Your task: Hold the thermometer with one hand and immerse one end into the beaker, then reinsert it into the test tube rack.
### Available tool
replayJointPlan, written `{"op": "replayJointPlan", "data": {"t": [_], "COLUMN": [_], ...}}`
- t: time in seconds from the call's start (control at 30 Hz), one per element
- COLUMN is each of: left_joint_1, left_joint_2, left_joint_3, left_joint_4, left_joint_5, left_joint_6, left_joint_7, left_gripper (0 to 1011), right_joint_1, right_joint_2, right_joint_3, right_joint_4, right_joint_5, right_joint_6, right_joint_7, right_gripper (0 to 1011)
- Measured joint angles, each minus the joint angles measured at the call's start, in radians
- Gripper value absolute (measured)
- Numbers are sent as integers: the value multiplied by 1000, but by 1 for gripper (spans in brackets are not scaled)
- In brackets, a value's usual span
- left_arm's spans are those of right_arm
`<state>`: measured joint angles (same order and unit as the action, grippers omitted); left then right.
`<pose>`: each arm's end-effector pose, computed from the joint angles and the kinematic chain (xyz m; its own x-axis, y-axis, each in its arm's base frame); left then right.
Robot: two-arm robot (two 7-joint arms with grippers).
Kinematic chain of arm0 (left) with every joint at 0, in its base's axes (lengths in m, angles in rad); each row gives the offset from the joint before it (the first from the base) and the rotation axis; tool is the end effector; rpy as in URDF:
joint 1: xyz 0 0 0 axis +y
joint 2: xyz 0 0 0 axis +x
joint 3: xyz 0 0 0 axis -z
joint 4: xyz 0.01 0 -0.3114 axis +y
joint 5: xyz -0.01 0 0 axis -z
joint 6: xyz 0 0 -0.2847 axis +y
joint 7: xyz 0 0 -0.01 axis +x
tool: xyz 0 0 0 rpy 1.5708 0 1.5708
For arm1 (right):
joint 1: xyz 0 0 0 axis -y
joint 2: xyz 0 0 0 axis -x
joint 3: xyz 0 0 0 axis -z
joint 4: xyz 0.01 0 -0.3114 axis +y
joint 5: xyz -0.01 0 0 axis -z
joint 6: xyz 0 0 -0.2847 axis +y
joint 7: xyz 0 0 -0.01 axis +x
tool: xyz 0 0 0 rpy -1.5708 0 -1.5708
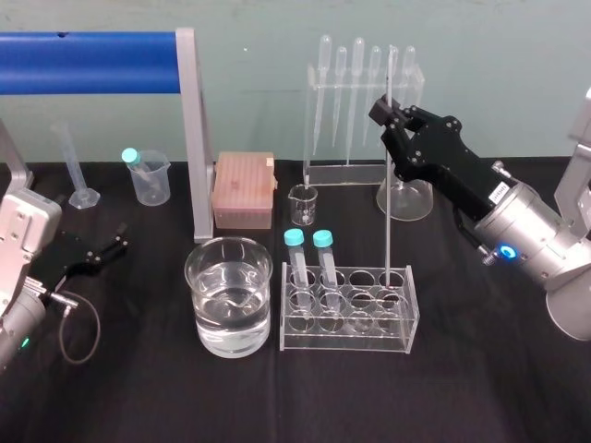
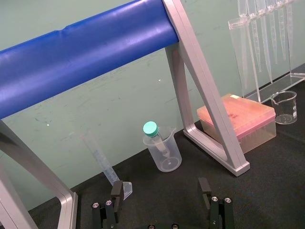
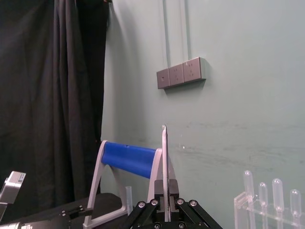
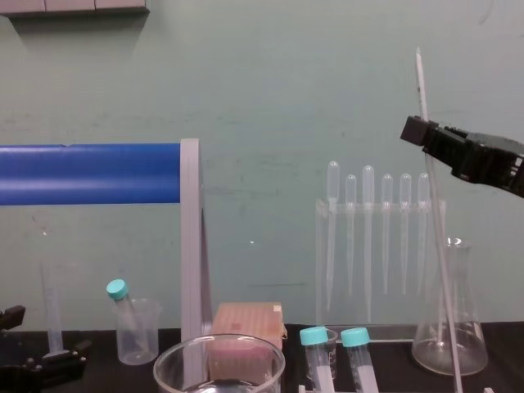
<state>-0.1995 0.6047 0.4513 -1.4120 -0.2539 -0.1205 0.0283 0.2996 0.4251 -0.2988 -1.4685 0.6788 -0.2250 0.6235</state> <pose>0.3388 0.1012 -0.3149 0.2922 0.8803 0.3737 -0.9553 0.2872 0.0703 0.3809 -0.0644 -0.2536 0.7403 -0.6722 0.0137 0.6260 0.6966 0.3506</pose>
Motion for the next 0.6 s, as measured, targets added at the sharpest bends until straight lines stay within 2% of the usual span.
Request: {"op": "replayJointPlan", "data": {"t": [0.6], "left_joint_1": [0], "left_joint_2": [0], "left_joint_3": [0], "left_joint_4": [0], "left_joint_5": [0], "left_joint_6": [0], "left_joint_7": [0], "left_gripper": [1008], "right_joint_1": [23], "right_joint_2": [-5], "right_joint_3": [-26], "right_joint_4": [70], "right_joint_5": [0], "right_joint_6": [-9], "right_joint_7": [45], "right_gripper": [57]}}
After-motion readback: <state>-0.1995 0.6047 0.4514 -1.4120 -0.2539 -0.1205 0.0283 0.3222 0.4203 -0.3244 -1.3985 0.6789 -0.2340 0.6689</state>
